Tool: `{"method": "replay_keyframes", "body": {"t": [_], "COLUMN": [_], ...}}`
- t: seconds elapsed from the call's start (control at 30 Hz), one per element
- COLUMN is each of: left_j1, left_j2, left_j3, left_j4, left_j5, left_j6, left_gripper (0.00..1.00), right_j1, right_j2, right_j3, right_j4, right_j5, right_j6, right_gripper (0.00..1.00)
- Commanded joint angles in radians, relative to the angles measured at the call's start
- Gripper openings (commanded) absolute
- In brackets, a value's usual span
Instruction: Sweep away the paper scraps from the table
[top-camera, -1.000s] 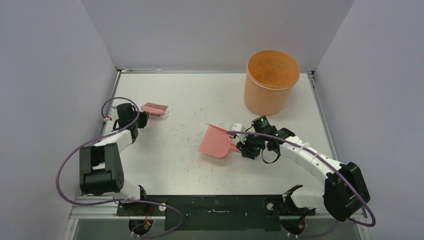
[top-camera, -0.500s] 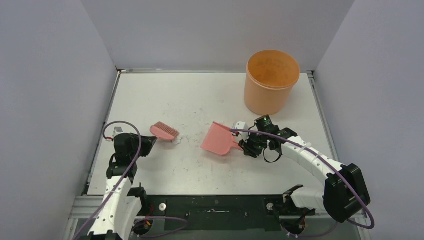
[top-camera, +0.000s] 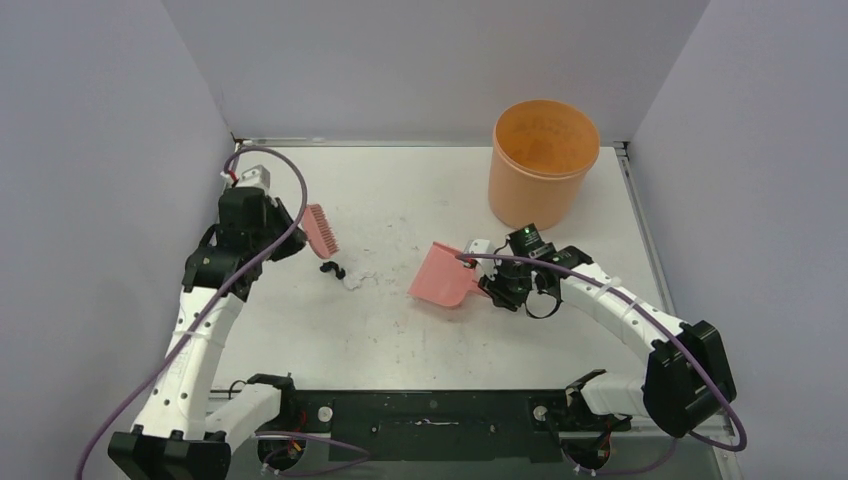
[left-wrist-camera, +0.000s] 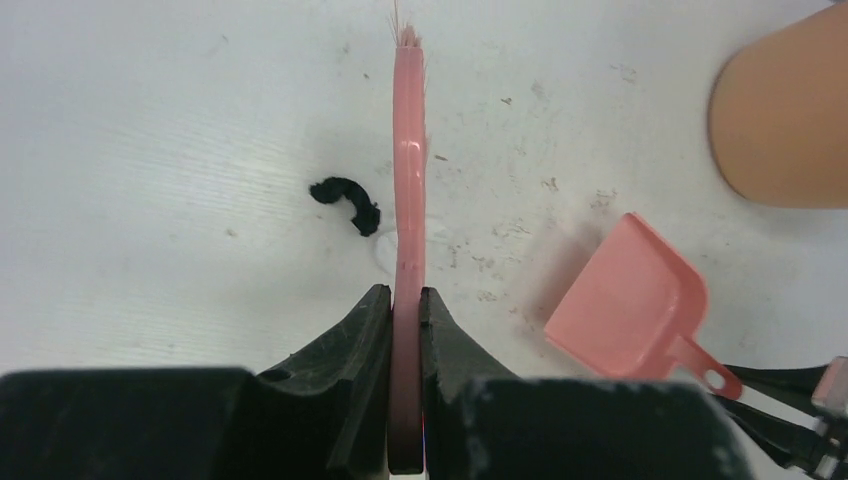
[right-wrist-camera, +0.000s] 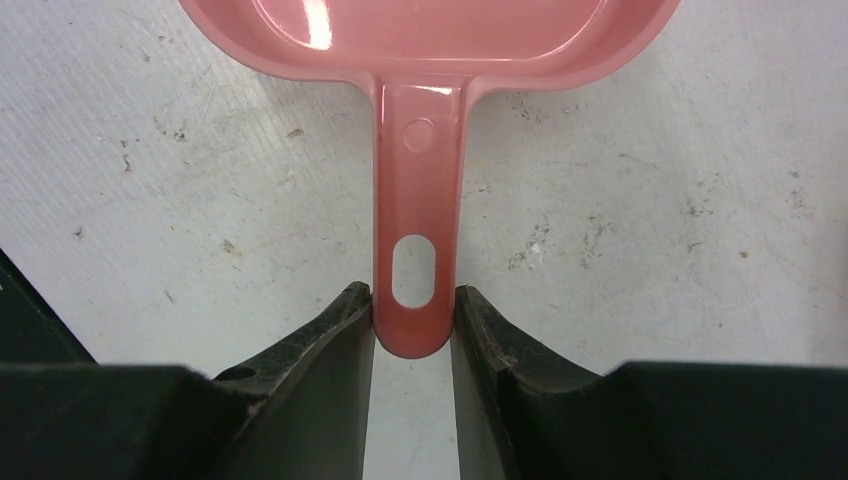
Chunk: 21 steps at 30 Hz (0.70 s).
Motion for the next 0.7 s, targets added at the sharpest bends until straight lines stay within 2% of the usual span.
{"method": "replay_keyframes", "body": {"t": [0.0, 0.13, 0.33, 0.53, 0.67], "left_j1": [-0.069, -0.132, -0.21, -0.245, -0.265], "left_j2": [0.138, 0.282, 0.413, 0.528, 0.586], "left_j3": [0.222, 0.328, 0.351, 0.366, 0.348], "left_j4": [-0.186, -0.253, -0.25, -0.246, -0.212], "left_j5": [-0.233, -0.416, -0.577, -0.578, -0.497], "left_j6": [0.222, 0.308, 0.373, 0.401, 0.403], "left_gripper": [0.0, 0.0, 0.0, 0.0, 0.0], "right_j1": [0.017, 0.028, 0.038, 0.049, 0.064], "right_j2": [0.053, 0.082, 0.11, 0.144, 0.174], "right_j3": [0.108, 0.145, 0.201, 0.245, 0.252], "right_j4": [-0.127, -0.211, -0.329, -0.389, -0.376], "right_j5": [0.073, 0.128, 0.182, 0.203, 0.206], "right_j6": [-0.036, -0.065, -0.098, -0.108, -0.1], "right_gripper": [0.05, 0.05, 0.05, 0.05, 0.05]}}
